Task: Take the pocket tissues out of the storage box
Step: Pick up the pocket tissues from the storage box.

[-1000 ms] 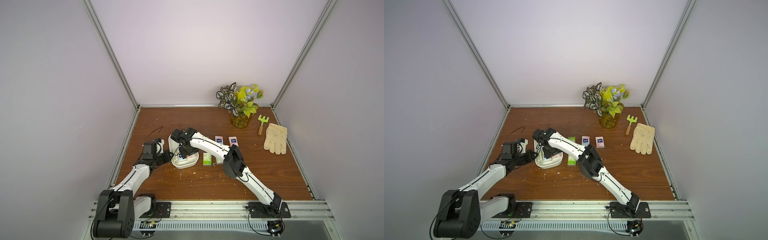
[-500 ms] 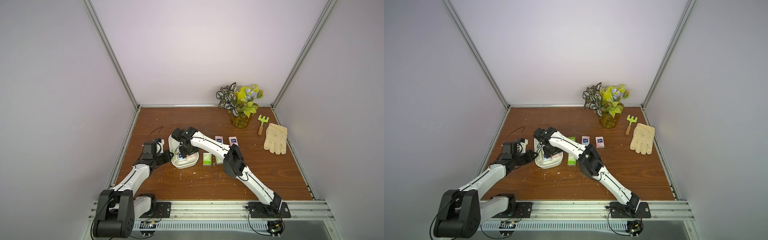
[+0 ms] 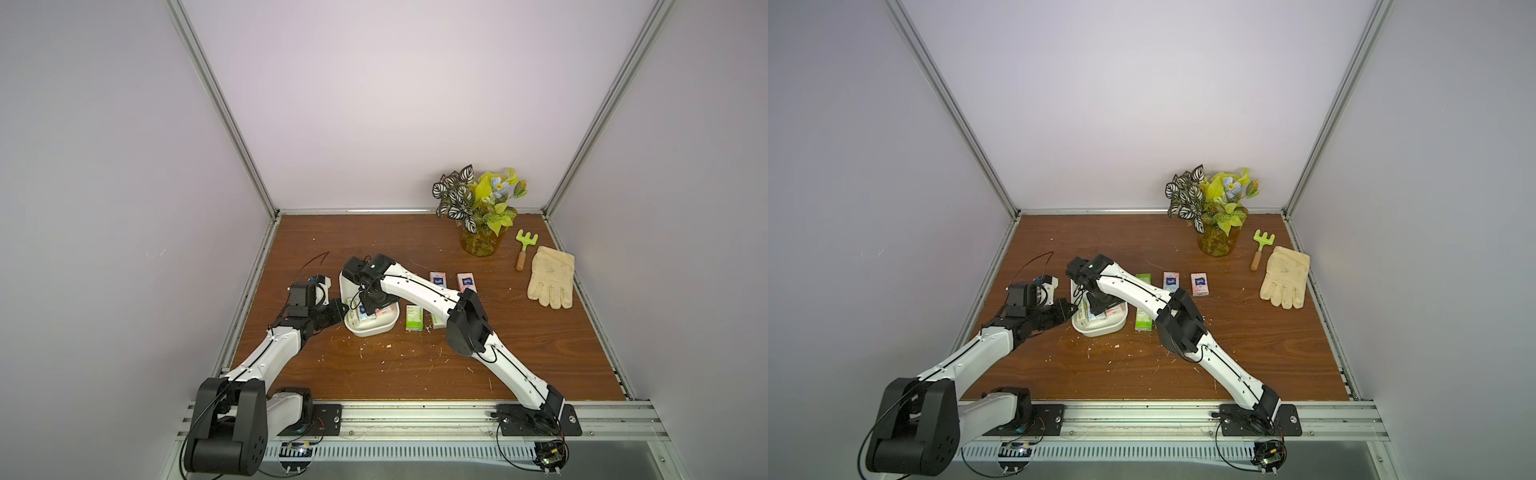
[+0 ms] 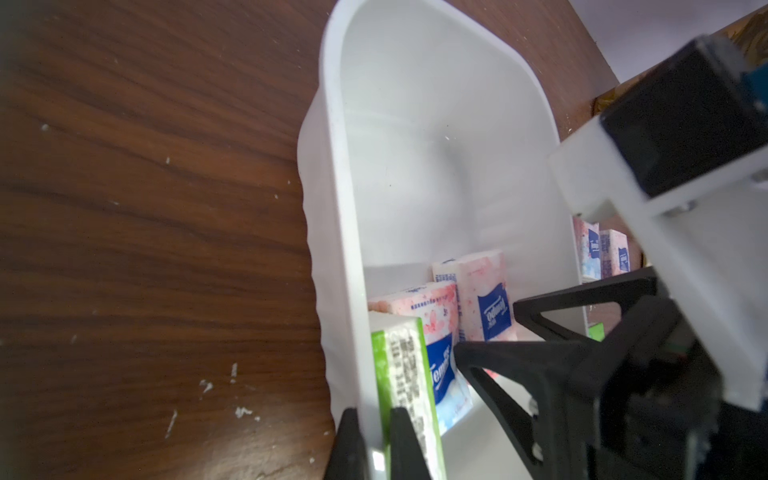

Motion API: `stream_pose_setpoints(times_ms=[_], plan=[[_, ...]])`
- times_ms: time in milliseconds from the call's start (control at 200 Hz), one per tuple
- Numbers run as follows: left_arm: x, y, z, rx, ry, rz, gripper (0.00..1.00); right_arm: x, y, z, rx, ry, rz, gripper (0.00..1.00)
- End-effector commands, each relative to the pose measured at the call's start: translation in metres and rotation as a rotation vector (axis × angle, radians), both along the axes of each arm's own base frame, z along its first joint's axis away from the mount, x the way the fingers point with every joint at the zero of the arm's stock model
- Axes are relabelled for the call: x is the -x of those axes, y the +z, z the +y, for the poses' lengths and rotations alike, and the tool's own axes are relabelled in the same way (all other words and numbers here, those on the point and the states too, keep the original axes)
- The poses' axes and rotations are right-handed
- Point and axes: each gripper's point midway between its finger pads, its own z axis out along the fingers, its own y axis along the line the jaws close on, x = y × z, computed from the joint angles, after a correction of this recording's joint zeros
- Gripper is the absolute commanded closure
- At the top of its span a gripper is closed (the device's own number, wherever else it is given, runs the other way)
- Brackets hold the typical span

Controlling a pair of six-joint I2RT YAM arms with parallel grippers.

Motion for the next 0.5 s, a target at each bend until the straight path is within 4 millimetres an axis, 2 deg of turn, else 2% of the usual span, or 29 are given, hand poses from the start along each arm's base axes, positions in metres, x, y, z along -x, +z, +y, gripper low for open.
stream_pose_setpoints(times_ms=[0, 130, 270, 495], plan=[[0.004, -0.008, 0.003, -0.028, 0.006, 0.036, 0.93, -0.006, -0.003, -0.039, 0.149, -0.021, -0.014, 0.33], [0.005, -0.010, 0.004, -0.038, 0.011, 0.042, 0.93, -0.004, -0.014, -0.041, 0.171, -0.022, 0.004, 0.33], [0.006, -0.013, 0.005, -0.042, 0.013, 0.050, 0.94, 0.003, -0.036, -0.046, 0.191, -0.029, 0.068, 0.32], [0.006, -0.015, 0.005, -0.044, 0.012, 0.055, 0.94, 0.014, -0.058, -0.030, 0.119, -0.020, 0.152, 0.33]])
